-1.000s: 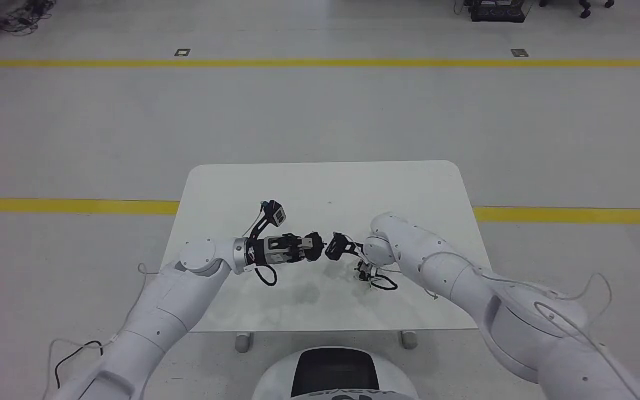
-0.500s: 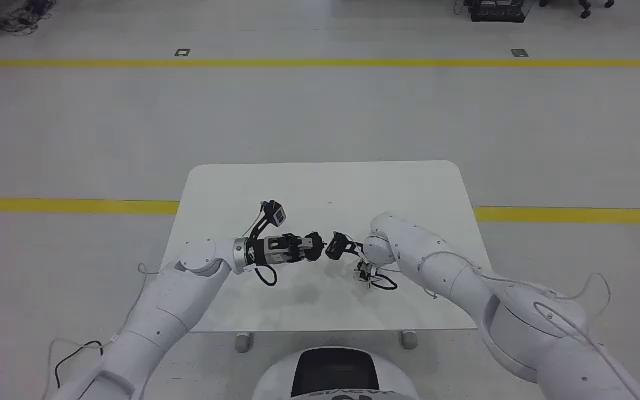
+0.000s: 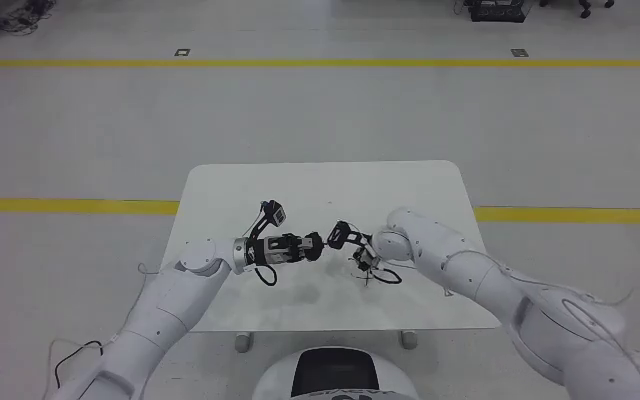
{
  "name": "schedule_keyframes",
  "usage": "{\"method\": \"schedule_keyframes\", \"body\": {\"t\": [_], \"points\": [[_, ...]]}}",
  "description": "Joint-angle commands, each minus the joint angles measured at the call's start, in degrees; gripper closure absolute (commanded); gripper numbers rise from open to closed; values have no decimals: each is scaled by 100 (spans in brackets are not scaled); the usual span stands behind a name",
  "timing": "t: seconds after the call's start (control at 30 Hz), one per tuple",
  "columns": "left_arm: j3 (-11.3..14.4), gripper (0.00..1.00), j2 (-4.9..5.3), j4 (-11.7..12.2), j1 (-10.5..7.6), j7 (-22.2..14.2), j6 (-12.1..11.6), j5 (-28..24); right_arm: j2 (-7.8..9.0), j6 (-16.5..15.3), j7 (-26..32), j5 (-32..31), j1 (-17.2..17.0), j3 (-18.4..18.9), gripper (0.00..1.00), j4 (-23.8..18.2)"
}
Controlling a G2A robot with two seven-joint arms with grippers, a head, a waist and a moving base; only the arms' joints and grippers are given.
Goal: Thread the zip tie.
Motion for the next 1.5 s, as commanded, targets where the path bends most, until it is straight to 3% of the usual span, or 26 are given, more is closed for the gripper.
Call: {"method": "schedule_keyframes", "body": {"t": [0.0, 0.27, 0.5, 0.57, 0.97, 1.1, 1.23, 1.33, 1.47], "points": [[0, 100, 0, 0, 0, 0, 0, 0, 220, 0, -152, 12, -76, 83, 100, -253], [0, 100, 0, 0, 0, 0, 0, 0, 1129, 0, -1089, 311, -532, 550, 100, -1235], [0, 100, 0, 0, 0, 0, 0, 0, 1647, 0, -1692, 554, -791, 723, 100, -1775], [0, 100, 0, 0, 0, 0, 0, 0, 1715, 0, -1740, 592, -773, 705, 100, -1820], [0, 100, 0, 0, 0, 0, 0, 0, 1717, 64, -1863, 584, -808, 749, 100, -1818], [0, 100, 0, 0, 0, 0, 0, 0, 1870, 0, -3425, 789, -1229, 1165, 100, -2119], [0, 100, 0, 0, 0, 0, 0, 0, 2189, 0, -4895, 705, -1825, 1346, 100, -2665], [0, 100, 0, 0, 0, 0, 0, 0, 2430, 0, -5939, 627, -2177, 1326, 100, -3028], [0, 100, 0, 0, 0, 0, 0, 0, 2694, 0, -6921, 412, -2359, 1054, 100, -3326]]}}
